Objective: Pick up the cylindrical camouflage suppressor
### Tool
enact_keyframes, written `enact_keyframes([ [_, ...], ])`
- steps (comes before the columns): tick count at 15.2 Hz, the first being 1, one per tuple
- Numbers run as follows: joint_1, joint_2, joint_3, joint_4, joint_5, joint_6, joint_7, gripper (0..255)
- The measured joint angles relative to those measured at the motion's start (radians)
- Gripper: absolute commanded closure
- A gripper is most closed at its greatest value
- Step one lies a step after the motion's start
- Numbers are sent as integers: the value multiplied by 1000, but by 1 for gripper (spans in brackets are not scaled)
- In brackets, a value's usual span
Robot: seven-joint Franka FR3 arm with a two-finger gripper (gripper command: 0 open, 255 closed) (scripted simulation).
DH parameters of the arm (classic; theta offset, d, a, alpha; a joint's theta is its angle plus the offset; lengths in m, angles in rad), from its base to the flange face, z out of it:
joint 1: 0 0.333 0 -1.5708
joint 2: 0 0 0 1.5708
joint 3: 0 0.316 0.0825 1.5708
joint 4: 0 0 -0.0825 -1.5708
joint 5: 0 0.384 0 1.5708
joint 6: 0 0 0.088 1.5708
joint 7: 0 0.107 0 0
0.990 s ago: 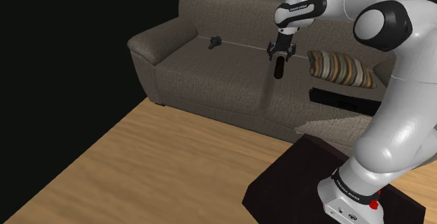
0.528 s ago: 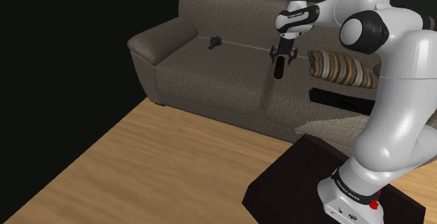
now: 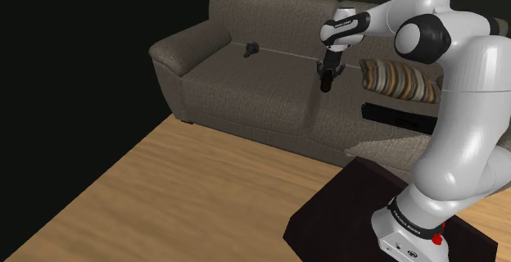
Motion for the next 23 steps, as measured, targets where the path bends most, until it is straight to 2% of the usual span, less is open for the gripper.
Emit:
enact_keyframes([
  [9, 0, 0, 0, 4, 0, -4, 0, 255],
  [23, -1, -45, -4, 117, -6, -162, -3, 255],
])
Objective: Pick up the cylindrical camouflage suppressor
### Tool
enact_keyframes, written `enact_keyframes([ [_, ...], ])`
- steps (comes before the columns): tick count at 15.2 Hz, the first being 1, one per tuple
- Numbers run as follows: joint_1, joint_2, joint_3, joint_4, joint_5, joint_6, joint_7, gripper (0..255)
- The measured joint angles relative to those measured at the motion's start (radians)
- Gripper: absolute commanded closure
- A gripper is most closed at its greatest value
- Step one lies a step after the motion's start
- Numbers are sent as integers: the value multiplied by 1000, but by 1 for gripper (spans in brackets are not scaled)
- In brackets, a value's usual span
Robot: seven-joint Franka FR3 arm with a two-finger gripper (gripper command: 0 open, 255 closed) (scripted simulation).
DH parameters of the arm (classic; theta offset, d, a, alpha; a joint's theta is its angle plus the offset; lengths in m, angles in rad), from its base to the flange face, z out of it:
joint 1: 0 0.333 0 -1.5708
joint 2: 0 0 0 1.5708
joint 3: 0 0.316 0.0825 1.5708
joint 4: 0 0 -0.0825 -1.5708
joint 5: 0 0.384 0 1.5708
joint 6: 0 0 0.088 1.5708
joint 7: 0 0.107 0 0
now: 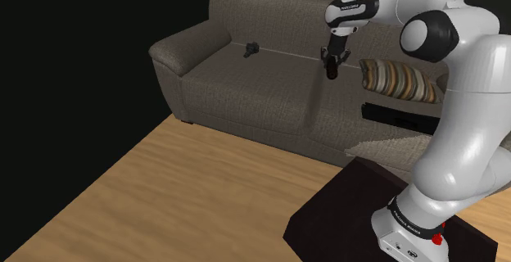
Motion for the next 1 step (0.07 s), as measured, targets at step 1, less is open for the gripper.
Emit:
enact_keyframes([
  [1, 0, -1, 0, 7, 0, -7, 0, 255],
])
